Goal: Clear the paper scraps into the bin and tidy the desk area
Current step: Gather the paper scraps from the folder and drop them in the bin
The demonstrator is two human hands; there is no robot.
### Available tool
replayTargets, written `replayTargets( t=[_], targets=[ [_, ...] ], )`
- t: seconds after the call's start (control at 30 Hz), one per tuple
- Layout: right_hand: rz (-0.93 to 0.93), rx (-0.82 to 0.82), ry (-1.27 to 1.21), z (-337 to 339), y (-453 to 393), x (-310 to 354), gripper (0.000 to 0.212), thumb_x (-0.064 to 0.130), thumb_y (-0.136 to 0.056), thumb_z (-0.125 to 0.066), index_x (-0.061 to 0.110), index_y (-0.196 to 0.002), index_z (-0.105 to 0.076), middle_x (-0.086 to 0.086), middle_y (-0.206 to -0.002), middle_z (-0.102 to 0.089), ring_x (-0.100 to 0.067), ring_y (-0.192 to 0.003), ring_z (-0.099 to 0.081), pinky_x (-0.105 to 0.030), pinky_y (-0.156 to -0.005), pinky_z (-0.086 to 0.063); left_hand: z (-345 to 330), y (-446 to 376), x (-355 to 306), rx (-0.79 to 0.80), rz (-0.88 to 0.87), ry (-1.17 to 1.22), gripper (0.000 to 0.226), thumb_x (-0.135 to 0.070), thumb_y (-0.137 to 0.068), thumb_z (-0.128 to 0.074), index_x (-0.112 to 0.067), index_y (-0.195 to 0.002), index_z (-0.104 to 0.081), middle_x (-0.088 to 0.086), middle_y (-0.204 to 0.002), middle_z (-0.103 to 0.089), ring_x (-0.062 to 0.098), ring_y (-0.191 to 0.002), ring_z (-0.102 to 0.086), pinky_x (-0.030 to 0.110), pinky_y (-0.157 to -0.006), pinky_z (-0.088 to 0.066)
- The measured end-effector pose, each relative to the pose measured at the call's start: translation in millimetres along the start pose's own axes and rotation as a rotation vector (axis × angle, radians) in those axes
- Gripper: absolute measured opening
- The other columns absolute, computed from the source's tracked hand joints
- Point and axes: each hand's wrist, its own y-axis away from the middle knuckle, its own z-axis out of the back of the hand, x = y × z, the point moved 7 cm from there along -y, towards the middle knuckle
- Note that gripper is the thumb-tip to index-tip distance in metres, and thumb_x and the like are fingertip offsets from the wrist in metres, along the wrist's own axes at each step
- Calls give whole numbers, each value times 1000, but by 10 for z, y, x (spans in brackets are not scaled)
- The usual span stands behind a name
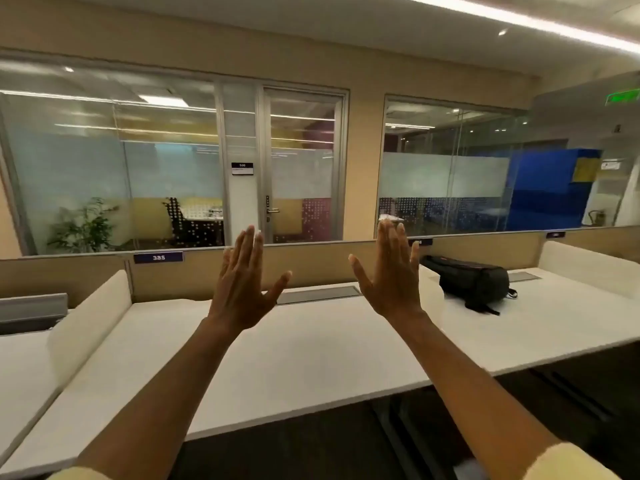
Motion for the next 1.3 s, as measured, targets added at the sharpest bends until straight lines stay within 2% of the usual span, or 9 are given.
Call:
replayTargets(
  t=[0.33, 0.53, 0.63, 0.73, 0.93, 1.07, 1.3],
  targets=[
    [-207, 181, 211, -27, 979, -806, 85, 69, -91, -25, 19, -155, 0, -3, -165, -2, -26, -152, -1, -54, -121, -8, -863, 568, -309, 194, -23, 73, 93, -70, -89, -25, -10, -155, -1, 5, -165, 7, 21, -153, 7, 47, -124, -7],
    [-359, 308, 290, 86, 1667, -1182, 88, 71, -90, -22, 19, -154, 6, -2, -165, 7, -25, -152, 5, -53, -122, -2, -1369, 1064, -591, 341, -28, 150, 94, -75, -85, -16, -17, -155, 8, 0, -164, 17, 18, -151, 14, 47, -124, -2],
    [-418, 344, 316, 185, 2029, -1325, 86, 69, -92, -22, 17, -155, 2, -4, -165, 4, -27, -152, 4, -54, -121, -6, -1597, 1354, -747, 417, -31, 209, 92, -75, -85, -15, -23, -152, 19, -6, -160, 28, 14, -149, 23, 45, -124, 5],
    [-479, 357, 357, 309, 2400, -1435, 85, 67, -93, -27, 14, -155, -4, -7, -164, -3, -28, -151, -2, -55, -121, -11, -1786, 1608, -912, 480, -65, 256, 92, -77, -84, -15, -25, -152, 21, -7, -159, 30, 13, -148, 24, 45, -123, 7],
    [-616, 420, 358, 470, 3166, -1646, 85, 65, -92, -33, 15, -155, -4, -8, -164, -7, -30, -151, -6, -58, -119, -16, -2065, 2022, -1196, 606, -115, 332, 93, -80, -84, -15, -24, -155, 6, -2, -164, 14, 17, -151, 13, 45, -122, 4],
    [-712, 441, 391, 581, 3627, -1740, 86, 66, -91, -31, 16, -155, -3, -9, -164, -8, -31, -150, -10, -57, -118, -18, -2194, 2247, -1384, 706, -154, 371, 86, -72, -90, -26, -20, -156, -7, 4, -165, -2, 21, -153, -1, 50, -124, -7],
    [-815, 448, 428, 778, 4139, -1849, 87, 66, -90, -34, 15, -155, -5, -12, -163, -10, -32, -149, -14, -57, -117, -21, -2342, 2541, -1638, 805, -197, 421, 81, -67, -92, -29, -18, -155, -15, 6, -165, -8, 22, -153, -4, 52, -122, -10]
  ],
)
